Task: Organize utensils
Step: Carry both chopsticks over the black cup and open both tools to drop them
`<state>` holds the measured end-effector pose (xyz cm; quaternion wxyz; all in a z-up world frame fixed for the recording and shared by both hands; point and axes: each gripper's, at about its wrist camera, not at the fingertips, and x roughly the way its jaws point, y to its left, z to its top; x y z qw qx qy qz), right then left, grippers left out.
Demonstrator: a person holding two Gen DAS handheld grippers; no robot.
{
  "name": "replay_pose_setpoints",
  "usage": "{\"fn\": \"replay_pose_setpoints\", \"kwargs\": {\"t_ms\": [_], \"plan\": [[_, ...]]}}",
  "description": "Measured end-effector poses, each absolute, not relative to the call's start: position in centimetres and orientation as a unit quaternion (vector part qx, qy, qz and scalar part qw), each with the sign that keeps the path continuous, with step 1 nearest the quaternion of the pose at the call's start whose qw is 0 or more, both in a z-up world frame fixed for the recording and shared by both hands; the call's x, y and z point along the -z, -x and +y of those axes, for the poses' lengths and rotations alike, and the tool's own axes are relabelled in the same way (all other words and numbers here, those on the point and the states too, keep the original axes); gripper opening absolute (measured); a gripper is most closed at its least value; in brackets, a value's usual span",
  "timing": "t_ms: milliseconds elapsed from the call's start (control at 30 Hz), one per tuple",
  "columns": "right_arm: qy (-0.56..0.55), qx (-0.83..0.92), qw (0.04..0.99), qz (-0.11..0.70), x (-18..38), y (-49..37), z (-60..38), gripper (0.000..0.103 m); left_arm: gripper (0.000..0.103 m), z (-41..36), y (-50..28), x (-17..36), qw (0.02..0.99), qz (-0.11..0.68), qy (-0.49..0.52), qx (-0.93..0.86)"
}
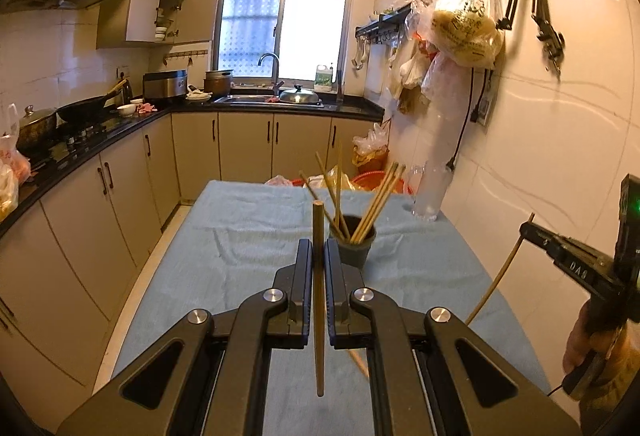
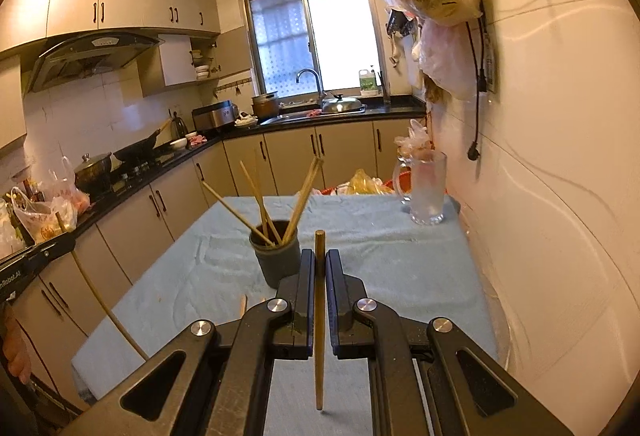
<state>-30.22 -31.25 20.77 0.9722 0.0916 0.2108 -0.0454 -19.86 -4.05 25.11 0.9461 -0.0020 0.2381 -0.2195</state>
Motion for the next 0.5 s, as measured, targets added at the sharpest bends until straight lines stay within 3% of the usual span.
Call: {"fn": "replay_pose_setpoints", "kwargs": {"t_ms": [500], "plan": [[-0.135,0.017,0.981,0.139,-27.8,18.1,-32.0,0.006,0.005,-11.9,8.4,-31.2,0.954,0.192,0.029,0.229]]}}
